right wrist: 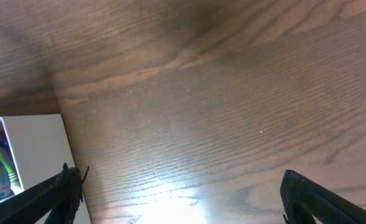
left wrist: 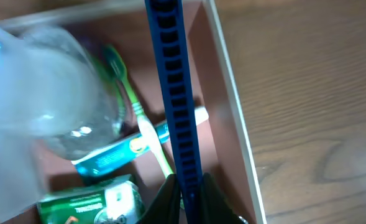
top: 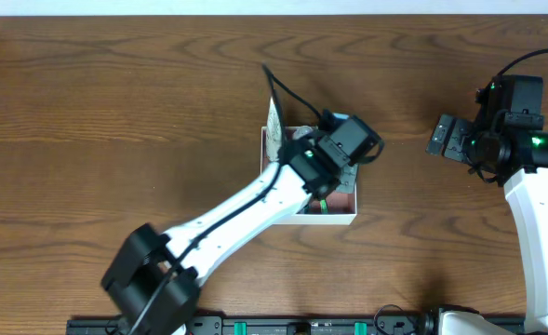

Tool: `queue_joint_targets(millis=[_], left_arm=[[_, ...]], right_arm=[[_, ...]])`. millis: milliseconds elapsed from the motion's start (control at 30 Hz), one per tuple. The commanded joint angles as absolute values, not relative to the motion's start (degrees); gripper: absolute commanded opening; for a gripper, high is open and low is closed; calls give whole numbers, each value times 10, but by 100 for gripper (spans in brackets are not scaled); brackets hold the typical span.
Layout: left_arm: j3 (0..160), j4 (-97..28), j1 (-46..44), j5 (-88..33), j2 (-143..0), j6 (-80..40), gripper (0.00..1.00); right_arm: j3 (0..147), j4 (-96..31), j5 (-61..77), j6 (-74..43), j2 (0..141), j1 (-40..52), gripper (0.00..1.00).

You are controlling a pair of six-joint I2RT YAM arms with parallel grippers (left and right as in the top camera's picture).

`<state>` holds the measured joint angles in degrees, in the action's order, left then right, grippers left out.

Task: Pack container

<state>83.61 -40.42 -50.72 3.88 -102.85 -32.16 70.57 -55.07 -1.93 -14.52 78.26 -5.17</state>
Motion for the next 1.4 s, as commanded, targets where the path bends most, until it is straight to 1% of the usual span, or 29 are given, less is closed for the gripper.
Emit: queue_joint_targets(millis=[0, 33, 67, 100, 133, 267, 333, 467, 600, 667, 733, 767, 900, 1067, 1200, 1300, 1367], left_arm=[[842, -403, -510, 48, -1031, -336, 13], [842, -402, -510, 45, -1030, -335, 16], [842, -401, -510, 39, -1028, -336, 17], [842, -399, -510, 35, -1027, -335, 25], [842, -399, -510, 29, -1025, -335, 27], [842, -397, -511, 6, -1016, -335, 29], [843, -396, -511, 9, -1002, -308, 31], [844, -406, -511, 48, -956, -278, 42], [844, -429, -511, 114, -878, -261, 55], [844, -447, -511, 151, -833, -261, 63], [844, -462, -511, 175, -785, -262, 84], [844, -467, -511, 177, -763, -261, 98], [844, -481, -511, 176, -677, -262, 98], [844, -533, -511, 177, -589, -189, 98], [844, -628, -511, 177, -528, -189, 98], [844, -722, -511, 175, -492, -190, 98], [841, -771, -511, 170, -480, -209, 98]], right_arm=[[712, -551, -19, -152, 783, -53, 99], [712, -551, -19, -152, 783, -53, 99], [712, -551, -19, -152, 783, -53, 99], [712, -551, -19, -152, 783, -53, 99], [712, -551, -19, -152, 783, -53, 99], [712, -551, -19, -152, 783, -53, 99], [712, -551, -19, -152, 783, -53, 99], [712, -551, -19, -152, 783, -53, 99], [712, -551, -19, -152, 783, -53, 99], [712, -551, -19, -152, 783, -53, 99], [712, -551, -19, -152, 783, -53, 99], [712, -551, -19, -152, 783, -53, 99], [712, -551, -19, -152, 783, -53, 99], [712, -551, -19, -152, 783, -53, 99], [712, -551, -19, -152, 783, -53, 99], [712, -551, -19, -152, 783, -53, 99], [712, -551, -19, -152, 783, -53, 99]])
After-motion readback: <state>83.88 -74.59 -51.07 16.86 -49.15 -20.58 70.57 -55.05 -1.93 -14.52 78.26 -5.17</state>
